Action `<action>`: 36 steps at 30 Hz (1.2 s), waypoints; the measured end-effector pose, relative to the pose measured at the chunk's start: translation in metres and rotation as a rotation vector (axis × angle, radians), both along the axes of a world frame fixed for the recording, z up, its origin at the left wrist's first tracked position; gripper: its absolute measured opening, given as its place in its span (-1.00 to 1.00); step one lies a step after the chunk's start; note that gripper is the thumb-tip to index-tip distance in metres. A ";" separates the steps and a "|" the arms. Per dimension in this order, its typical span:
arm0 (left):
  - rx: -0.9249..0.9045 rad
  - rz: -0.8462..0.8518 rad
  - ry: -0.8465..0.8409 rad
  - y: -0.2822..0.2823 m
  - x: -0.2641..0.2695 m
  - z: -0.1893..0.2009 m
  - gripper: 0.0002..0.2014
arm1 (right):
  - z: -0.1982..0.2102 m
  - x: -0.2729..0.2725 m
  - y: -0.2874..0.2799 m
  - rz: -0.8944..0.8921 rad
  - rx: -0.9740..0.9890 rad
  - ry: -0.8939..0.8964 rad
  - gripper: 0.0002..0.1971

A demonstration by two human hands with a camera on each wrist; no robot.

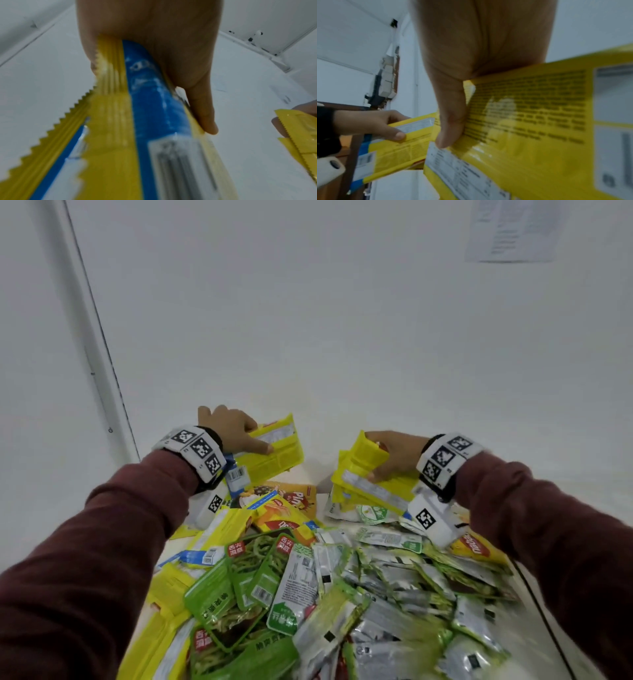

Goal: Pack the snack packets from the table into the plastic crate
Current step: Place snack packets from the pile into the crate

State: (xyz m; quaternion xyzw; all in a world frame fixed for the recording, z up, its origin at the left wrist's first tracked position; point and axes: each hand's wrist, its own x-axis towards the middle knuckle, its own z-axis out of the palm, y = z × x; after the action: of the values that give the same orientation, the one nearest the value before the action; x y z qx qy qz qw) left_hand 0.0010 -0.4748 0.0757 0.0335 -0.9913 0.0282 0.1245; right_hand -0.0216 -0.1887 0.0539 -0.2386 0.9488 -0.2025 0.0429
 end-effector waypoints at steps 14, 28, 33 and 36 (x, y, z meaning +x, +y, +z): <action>0.425 -0.388 0.018 0.193 0.048 0.058 -0.27 | 0.106 0.097 0.188 0.000 -0.043 0.028 -0.72; 0.423 -0.539 -0.230 0.444 0.062 0.014 -0.46 | 0.050 0.110 0.395 -0.149 0.188 -0.153 -0.63; 0.323 -0.509 -0.293 0.488 0.048 0.007 -0.37 | 0.020 0.086 0.426 -0.161 0.254 -0.206 -0.65; 0.282 -0.501 -0.377 0.507 0.028 -0.007 -0.58 | 0.008 0.071 0.437 -0.133 0.261 -0.311 -0.69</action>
State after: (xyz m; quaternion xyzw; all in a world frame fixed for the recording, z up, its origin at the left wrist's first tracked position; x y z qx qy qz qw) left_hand 0.0294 0.0318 0.0689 -0.1999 -0.9684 -0.1347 -0.0638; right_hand 0.0495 0.2486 0.0616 -0.1339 0.9625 -0.1145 0.2062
